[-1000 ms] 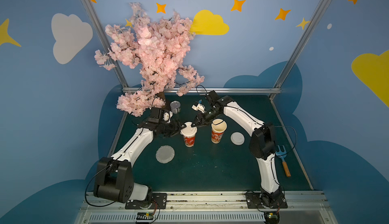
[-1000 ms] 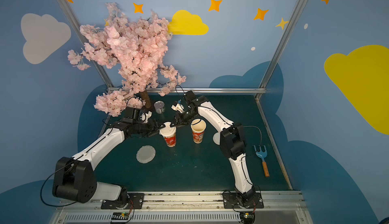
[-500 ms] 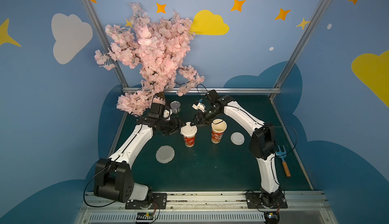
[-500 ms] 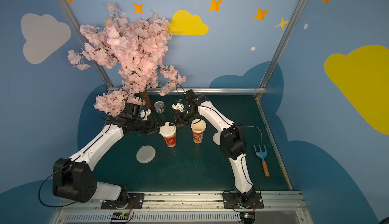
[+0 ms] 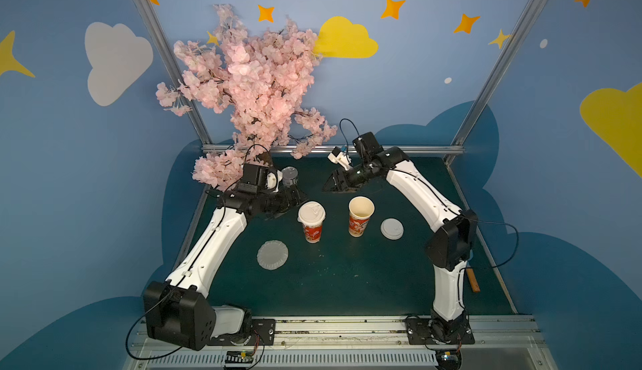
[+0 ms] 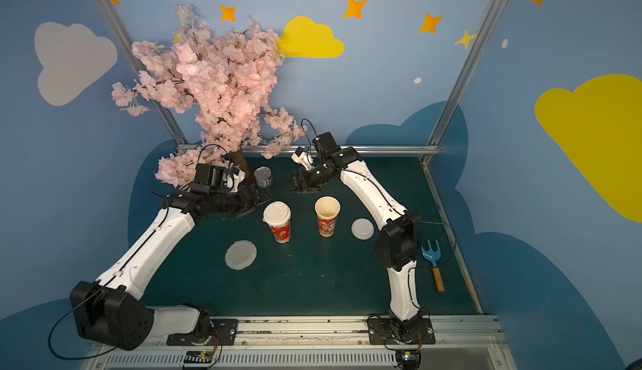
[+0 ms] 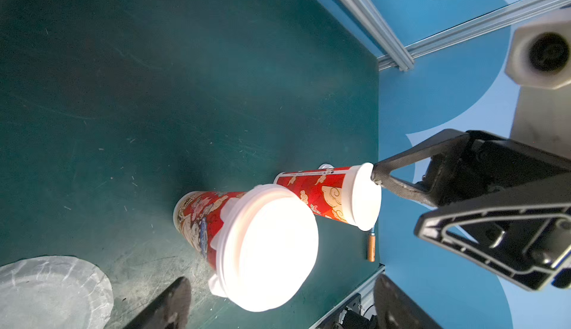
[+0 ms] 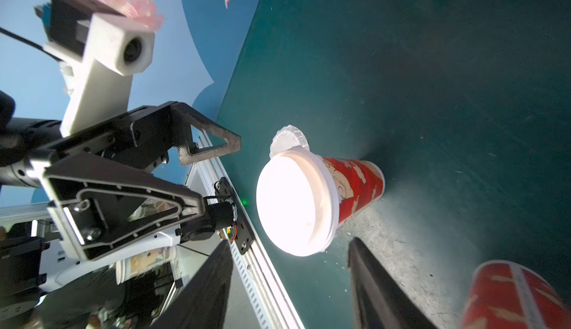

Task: Put the leak-proof paper on the milk tea cups
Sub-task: Secure the cup lid on the cup, then move the leak-proof paper to the center of the board.

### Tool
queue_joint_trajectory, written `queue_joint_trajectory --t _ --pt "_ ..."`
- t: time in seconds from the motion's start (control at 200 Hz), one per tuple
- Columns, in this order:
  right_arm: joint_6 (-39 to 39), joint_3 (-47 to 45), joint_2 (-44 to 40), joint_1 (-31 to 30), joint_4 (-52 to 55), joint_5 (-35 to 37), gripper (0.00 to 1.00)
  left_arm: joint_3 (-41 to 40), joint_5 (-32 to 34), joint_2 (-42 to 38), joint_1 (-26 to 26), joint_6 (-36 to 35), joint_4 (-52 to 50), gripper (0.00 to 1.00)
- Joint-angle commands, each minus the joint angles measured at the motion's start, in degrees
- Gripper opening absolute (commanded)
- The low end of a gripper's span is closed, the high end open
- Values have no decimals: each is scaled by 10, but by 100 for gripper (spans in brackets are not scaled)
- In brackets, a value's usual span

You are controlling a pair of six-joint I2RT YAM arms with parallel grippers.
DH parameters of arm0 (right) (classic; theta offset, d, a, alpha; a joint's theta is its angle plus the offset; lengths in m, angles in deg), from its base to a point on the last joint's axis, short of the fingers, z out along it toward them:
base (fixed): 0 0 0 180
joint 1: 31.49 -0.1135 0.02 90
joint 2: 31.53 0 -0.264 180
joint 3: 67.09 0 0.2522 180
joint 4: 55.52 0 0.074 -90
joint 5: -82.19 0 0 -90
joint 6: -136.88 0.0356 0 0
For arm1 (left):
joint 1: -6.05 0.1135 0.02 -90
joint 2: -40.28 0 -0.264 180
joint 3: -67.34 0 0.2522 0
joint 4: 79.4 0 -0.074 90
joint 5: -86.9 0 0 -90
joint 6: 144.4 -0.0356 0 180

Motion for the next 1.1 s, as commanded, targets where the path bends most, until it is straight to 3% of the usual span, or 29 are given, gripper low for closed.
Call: queue_joint_trajectory --t 0.0,0.285,0.456,0.686,0.741,0.881,0.971,1.091 --pt "11 -41 -64 12 -8 58 60 9 26 -25 -11 -16 -33 96" --pt "45 -247 -223 17 -103 138 59 -82 119 -120 -3 -9 -60 100" --pt "62 -345 -306 -8 -143 177 55 -154 179 -180 42 28 -84 100" --pt "74 -436 -385 -79 -207 246 53 -275 174 -235 128 85 -62 96" --pt "71 -439 -387 -104 -212 267 48 -296 162 -240 136 90 -41 94" --pt "73 -471 -394 -167 -247 318 38 -332 145 -206 160 79 26 86" --pt "84 -504 -401 -202 -279 331 38 -349 128 -164 177 80 82 77" --pt "97 -540 -399 -240 -303 348 39 -350 136 -105 184 72 133 76"
